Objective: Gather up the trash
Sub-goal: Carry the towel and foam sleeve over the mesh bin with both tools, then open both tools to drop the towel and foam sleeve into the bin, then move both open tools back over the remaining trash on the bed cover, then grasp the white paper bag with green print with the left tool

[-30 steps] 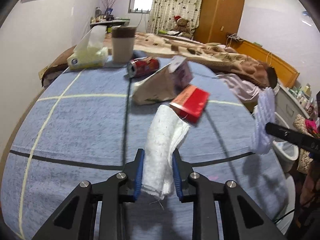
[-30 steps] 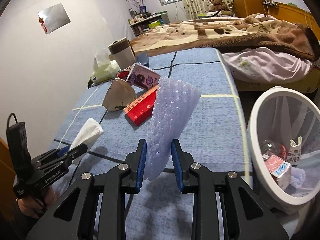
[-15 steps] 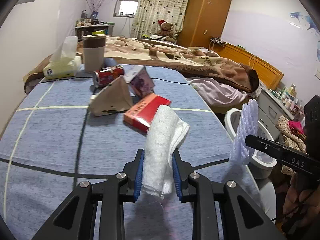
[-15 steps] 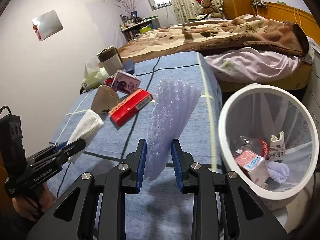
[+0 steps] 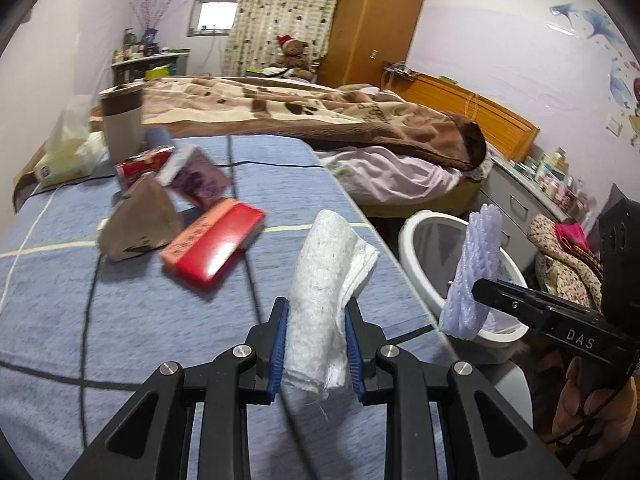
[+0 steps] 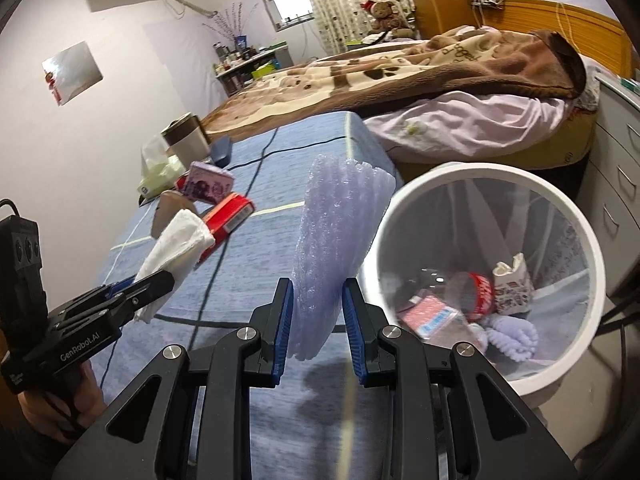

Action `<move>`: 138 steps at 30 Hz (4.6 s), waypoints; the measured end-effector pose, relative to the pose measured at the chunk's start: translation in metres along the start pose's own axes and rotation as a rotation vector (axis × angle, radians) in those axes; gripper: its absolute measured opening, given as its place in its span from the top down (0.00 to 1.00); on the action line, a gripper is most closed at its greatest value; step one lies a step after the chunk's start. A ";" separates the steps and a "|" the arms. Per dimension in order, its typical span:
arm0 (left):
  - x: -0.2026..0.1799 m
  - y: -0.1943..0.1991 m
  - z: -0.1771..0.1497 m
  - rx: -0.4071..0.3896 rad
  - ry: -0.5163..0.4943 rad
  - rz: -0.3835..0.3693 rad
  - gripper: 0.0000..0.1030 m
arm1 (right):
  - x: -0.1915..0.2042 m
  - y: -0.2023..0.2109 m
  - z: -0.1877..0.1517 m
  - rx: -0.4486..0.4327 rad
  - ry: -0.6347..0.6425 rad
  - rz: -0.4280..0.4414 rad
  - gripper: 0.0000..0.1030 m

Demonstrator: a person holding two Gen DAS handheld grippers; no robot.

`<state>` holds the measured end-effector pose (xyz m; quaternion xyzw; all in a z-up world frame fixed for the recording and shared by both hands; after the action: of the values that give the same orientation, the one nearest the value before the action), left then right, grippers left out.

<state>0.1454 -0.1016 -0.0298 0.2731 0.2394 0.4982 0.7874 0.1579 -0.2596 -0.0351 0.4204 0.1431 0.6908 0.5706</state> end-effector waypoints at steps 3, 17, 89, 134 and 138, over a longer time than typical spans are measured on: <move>-0.017 -0.011 0.006 0.008 -0.025 -0.029 0.74 | -0.010 0.002 0.003 -0.009 -0.018 -0.014 0.74; -0.078 -0.047 0.031 0.019 -0.111 -0.130 0.74 | -0.065 0.022 0.011 -0.048 -0.105 -0.086 0.74; -0.029 0.006 0.002 -0.022 -0.002 -0.136 0.52 | 0.016 0.028 -0.015 -0.015 0.105 -0.011 0.46; 0.182 -0.054 0.034 0.028 0.009 0.258 0.52 | 0.105 -0.072 0.025 0.091 0.260 0.079 0.38; 0.183 -0.057 0.036 0.022 -0.011 0.272 0.76 | 0.110 -0.083 0.032 0.089 0.290 0.069 0.38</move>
<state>0.2776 0.0390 -0.0609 0.3141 0.2014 0.5961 0.7109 0.2378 -0.1431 -0.0257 0.3455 0.2398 0.7566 0.5006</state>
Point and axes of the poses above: each gripper's, at about its wrist camera, not at the fingertips, and y roughly against the way its jaws point, x to its left, z to its top, the point moved 6 cm from there along -y, roughly the way its jaws point, and after that the axes turned 8 degrees about -y, right-handed, at the moved point
